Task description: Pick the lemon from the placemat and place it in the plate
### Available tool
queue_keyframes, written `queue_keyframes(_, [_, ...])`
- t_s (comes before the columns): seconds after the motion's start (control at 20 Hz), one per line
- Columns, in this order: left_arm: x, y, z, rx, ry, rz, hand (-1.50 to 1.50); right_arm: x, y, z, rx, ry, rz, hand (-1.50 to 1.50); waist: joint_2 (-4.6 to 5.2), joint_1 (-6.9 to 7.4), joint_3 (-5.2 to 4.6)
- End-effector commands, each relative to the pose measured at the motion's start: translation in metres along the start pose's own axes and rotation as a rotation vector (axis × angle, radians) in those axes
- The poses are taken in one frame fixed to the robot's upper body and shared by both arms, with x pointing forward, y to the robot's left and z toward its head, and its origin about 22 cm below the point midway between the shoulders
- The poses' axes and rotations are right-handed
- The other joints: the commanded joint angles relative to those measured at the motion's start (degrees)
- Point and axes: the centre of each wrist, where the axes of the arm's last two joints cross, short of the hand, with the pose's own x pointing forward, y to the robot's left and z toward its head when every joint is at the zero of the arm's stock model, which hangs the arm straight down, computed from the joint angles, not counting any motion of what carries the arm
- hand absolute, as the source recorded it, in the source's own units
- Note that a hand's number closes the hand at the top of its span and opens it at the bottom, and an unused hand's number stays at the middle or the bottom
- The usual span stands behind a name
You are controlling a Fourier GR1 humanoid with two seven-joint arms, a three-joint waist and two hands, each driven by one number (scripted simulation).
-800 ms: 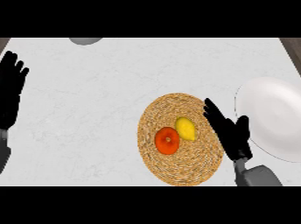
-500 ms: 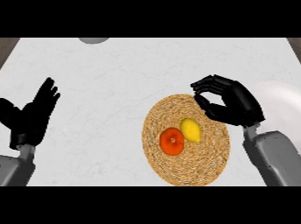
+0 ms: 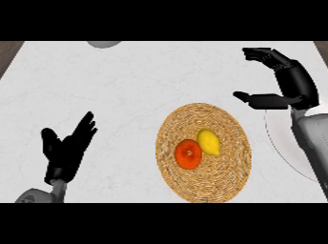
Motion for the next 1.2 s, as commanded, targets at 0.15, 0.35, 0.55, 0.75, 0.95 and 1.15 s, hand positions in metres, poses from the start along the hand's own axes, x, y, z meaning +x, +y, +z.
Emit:
queue_keyframes(0.15, [-0.021,0.002,0.009,0.006,0.041,0.022,0.0,0.001,-0.053,-0.016,0.144,-0.053,0.085,-1.5,-0.37,-0.58,0.0])
queue_keyframes(0.35, [-0.013,0.004,0.006,0.003,0.024,0.015,0.0,0.018,-0.033,-0.021,0.385,0.069,0.322,-1.5,-0.75,-0.95,-0.13])
queue_keyframes(0.55, [-0.023,-0.011,0.005,-0.002,0.043,0.01,0.0,0.033,-0.03,-0.035,0.565,0.134,0.46,-1.5,-0.53,-0.69,-0.09])
queue_keyframes(0.75, [-0.012,0.003,0.007,0.032,0.042,0.026,0.0,0.059,-0.003,-0.026,0.627,0.142,0.527,-1.5,-0.96,-1.97,-0.06])
queue_keyframes(0.95, [-0.024,-0.016,0.006,0.005,0.032,0.03,0.0,0.064,0.035,-0.029,0.649,0.189,0.582,-1.5,-0.7,-1.54,-0.04])
queue_keyframes(1.15, [0.011,-0.001,0.007,0.012,0.031,0.009,0.0,0.057,0.063,-0.005,0.641,0.208,0.598,-1.5,-0.67,-1.42,0.0])
